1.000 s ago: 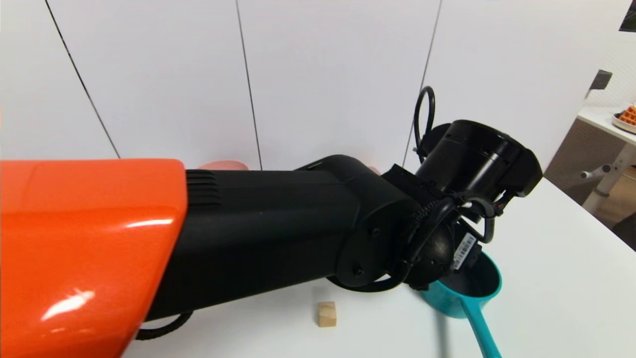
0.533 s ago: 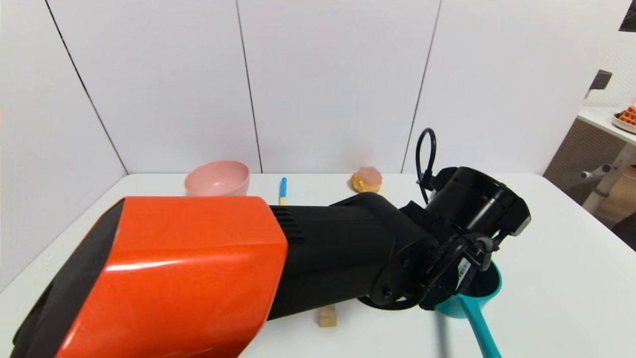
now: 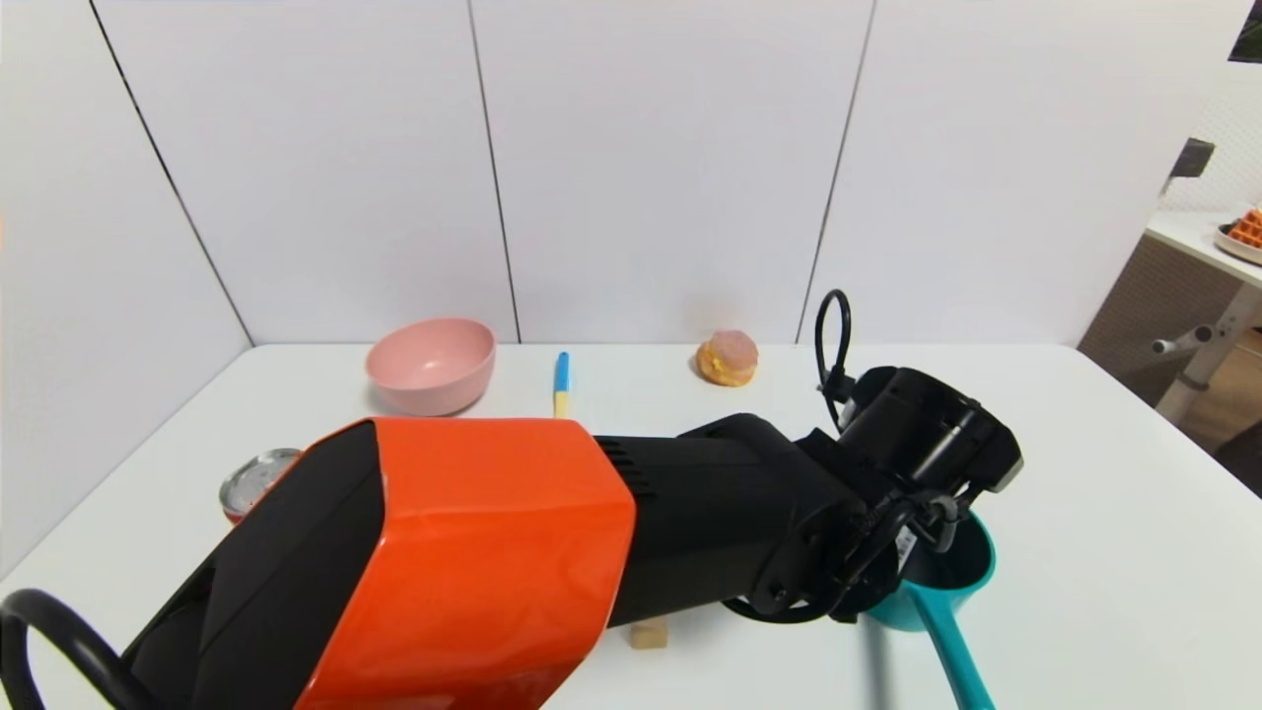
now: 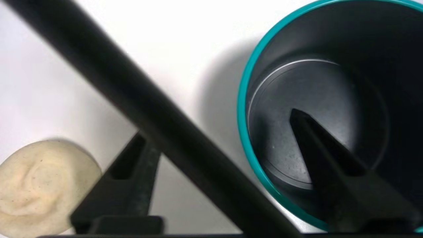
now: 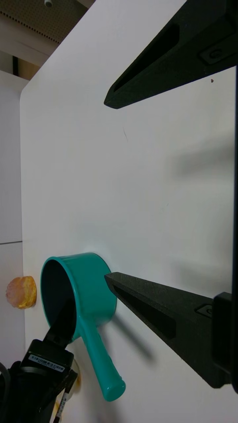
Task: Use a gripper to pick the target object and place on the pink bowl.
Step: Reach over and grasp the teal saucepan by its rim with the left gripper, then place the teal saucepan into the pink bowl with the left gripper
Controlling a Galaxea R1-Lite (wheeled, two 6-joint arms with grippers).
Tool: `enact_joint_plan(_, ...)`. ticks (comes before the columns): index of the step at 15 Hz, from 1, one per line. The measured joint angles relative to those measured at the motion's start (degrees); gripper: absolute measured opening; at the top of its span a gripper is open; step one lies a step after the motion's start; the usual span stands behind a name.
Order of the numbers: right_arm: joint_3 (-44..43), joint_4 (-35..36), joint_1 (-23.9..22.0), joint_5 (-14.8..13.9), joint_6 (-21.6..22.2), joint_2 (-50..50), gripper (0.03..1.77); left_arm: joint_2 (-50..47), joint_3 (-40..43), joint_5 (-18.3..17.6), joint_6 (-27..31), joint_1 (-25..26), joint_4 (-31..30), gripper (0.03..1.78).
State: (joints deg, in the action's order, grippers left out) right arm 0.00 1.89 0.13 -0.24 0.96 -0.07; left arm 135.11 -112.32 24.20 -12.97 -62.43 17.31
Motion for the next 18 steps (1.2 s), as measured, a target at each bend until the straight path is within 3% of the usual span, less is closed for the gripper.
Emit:
enact_joint_plan(4, 0.0, 0.0, 0.0, 0.0, 0.0, 0.0, 1.71, 0.3, 0.0, 0.0, 0.1, 0.5, 0.0, 0.8)
enact_joint_plan(5, 0.0, 0.0, 0.0, 0.0, 0.0, 0.0, 1.71, 0.3, 0.0, -0.1, 0.2, 0.6, 0.0, 0.6)
enact_joint_plan(6, 0.0, 0.0, 0.0, 0.0, 0.0, 0.0, 1.71, 0.2, -0.2, -0.2, 0.2, 0.6, -0.3, 0.13)
enact_joint_plan(14, 0.0, 0.0, 0.0, 0.0, 0.0, 0.0, 1.71, -6.7, 0.0, -0.1, 0.7, 1.3, 0.4, 0.12)
enact_joint_plan(18, 0.0, 0.0, 0.0, 0.0, 0.0, 0.0, 1.71, -15.4, 1.0, 0.0, 2.4, 6.6, 2.6, 0.12)
